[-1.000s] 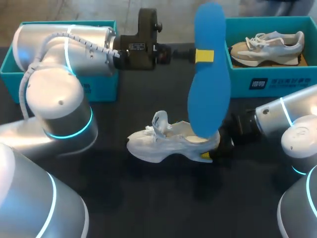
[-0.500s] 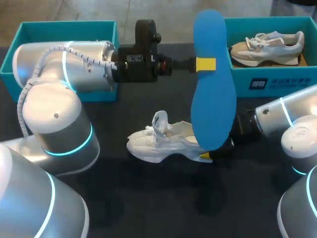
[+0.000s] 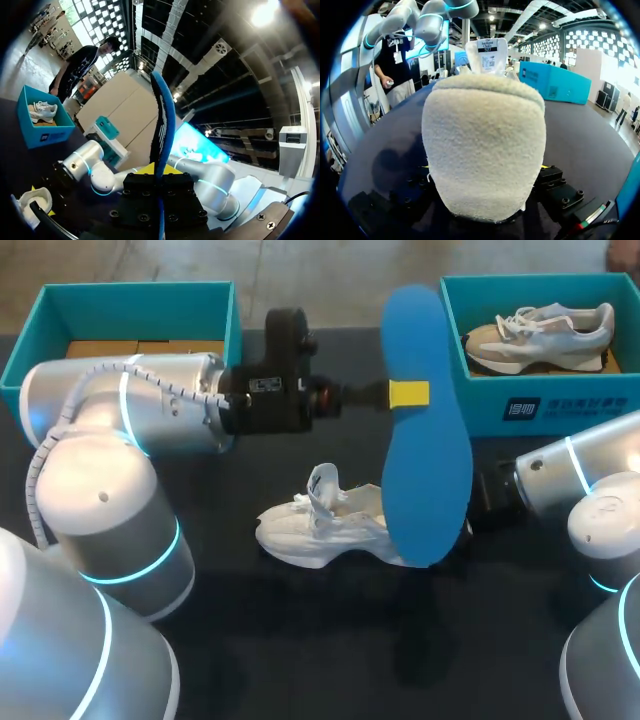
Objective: Take the shoe out of the shoebox, open the shoe tongue, remove and reinsert the insole, then place the shoe into the shoebox
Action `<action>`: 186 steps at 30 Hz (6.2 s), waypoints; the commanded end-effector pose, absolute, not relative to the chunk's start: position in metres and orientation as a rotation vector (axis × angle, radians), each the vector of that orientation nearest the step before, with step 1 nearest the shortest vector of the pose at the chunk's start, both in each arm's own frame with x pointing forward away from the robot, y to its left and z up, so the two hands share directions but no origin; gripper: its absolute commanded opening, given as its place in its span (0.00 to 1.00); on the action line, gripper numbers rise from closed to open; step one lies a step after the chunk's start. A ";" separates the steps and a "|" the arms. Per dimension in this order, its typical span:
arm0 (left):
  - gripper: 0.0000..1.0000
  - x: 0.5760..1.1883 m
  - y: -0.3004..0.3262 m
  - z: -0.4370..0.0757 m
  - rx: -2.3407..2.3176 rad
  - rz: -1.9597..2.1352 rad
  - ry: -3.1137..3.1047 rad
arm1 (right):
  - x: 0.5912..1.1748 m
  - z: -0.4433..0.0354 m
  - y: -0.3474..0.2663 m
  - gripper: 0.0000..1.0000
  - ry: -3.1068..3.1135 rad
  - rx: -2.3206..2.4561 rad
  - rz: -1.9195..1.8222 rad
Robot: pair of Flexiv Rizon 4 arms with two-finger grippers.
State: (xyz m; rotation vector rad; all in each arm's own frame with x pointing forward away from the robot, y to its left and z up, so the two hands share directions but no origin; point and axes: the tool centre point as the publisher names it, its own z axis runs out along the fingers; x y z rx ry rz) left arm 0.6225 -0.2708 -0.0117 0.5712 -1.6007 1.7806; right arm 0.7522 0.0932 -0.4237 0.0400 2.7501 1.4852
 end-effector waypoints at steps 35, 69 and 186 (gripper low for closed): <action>0.00 0.621 -0.267 -0.016 0.568 1.796 -1.582 | 0.752 -0.428 0.097 1.00 2.753 0.041 1.479; 0.00 0.621 -0.267 -0.016 0.568 1.796 -1.582 | 0.750 -0.378 0.051 1.00 2.984 0.235 0.805; 0.00 0.621 -0.267 -0.016 0.568 1.796 -1.582 | 0.782 -0.326 0.074 1.00 3.076 0.233 0.210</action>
